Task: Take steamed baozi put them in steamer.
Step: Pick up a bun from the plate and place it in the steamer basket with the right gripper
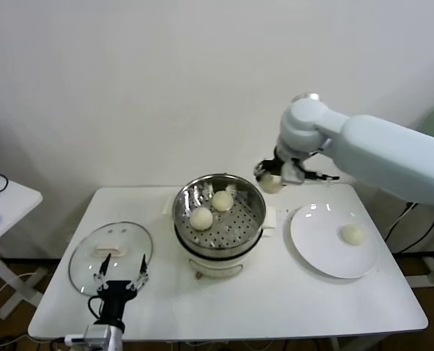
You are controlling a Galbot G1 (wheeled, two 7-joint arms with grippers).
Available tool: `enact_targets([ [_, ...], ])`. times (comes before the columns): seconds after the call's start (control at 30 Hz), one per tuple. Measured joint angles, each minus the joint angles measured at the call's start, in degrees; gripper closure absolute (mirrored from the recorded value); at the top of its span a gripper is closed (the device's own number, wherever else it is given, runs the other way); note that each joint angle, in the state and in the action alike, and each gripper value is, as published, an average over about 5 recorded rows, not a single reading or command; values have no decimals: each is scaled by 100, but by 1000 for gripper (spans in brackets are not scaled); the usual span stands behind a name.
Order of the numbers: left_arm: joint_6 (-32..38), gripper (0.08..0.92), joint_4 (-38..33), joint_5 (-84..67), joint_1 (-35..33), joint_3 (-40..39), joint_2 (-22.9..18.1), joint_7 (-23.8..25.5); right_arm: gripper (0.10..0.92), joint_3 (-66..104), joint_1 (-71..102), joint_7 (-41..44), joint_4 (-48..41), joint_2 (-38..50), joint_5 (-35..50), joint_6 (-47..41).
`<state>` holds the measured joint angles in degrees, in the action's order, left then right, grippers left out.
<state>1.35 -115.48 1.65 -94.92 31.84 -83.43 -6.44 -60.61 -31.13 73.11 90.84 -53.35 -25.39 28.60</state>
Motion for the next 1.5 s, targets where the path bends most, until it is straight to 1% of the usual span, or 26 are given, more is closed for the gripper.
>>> enact_targets([
  [0.3,-42,177,30,-14,-50,-26,65,8,280,-228,259,42,-73,-755,-56,205],
  [0.73,-71,177,79,54,-61,-163,66,5,279,-805,277,46,-761,-1658,552,384],
  [1.03,-67,177,124,55,-71,-167,63,4,279,-998,389,27,-1024,-1905,758,401],
  [1.5,-51,177,184,73,-59,-172,32,3,279,-1145,484,-30,-1235,-2033,905,384],
])
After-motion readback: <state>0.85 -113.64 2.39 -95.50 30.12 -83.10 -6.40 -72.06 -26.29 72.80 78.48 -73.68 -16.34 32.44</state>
